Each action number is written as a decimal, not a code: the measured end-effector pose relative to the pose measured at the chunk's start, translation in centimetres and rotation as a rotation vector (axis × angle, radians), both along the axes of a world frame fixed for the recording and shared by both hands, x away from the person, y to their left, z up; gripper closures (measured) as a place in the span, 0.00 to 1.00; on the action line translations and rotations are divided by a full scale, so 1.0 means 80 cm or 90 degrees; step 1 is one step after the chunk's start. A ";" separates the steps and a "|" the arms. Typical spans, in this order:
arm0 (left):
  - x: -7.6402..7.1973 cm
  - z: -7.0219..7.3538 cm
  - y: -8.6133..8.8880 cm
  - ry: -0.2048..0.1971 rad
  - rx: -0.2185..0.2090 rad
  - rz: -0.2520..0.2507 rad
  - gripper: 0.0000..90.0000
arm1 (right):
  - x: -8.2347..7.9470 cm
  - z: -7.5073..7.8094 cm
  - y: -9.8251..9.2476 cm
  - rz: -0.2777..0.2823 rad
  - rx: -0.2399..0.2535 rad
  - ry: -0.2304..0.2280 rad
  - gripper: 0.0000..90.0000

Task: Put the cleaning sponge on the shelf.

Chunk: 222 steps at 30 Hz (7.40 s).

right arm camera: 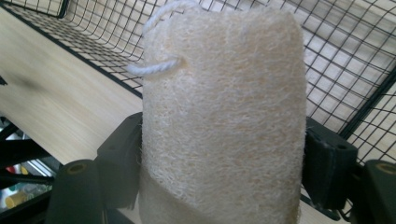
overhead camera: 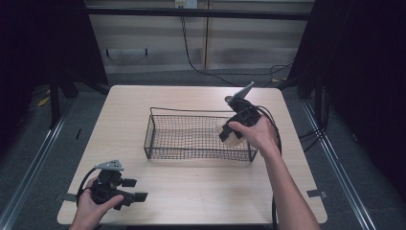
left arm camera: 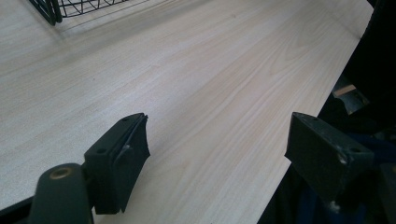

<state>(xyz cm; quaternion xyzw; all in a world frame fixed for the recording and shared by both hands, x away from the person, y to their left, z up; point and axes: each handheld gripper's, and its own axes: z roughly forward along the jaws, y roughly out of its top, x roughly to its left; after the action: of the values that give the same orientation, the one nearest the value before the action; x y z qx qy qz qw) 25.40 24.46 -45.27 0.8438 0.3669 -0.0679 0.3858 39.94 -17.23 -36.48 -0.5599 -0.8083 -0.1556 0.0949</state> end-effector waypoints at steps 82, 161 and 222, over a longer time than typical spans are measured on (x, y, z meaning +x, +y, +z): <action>0.000 0.001 0.001 0.002 -0.003 0.005 0.24 | 0.013 -0.101 -0.004 -0.198 -0.154 0.068 0.27; 0.000 -0.001 -0.001 0.004 0.001 0.000 0.24 | -0.021 -0.040 -0.018 -0.104 -0.064 0.006 0.19; 0.001 -0.003 -0.001 0.004 -0.002 0.005 0.23 | -0.176 -0.062 -0.028 0.011 0.057 -0.164 0.24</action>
<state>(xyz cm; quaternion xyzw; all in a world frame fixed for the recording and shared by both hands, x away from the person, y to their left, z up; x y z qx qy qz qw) 25.46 24.35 -45.52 0.8417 0.3709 -0.0695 0.3862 25.87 -19.48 -41.47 -0.5236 -0.8106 -0.2616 0.0163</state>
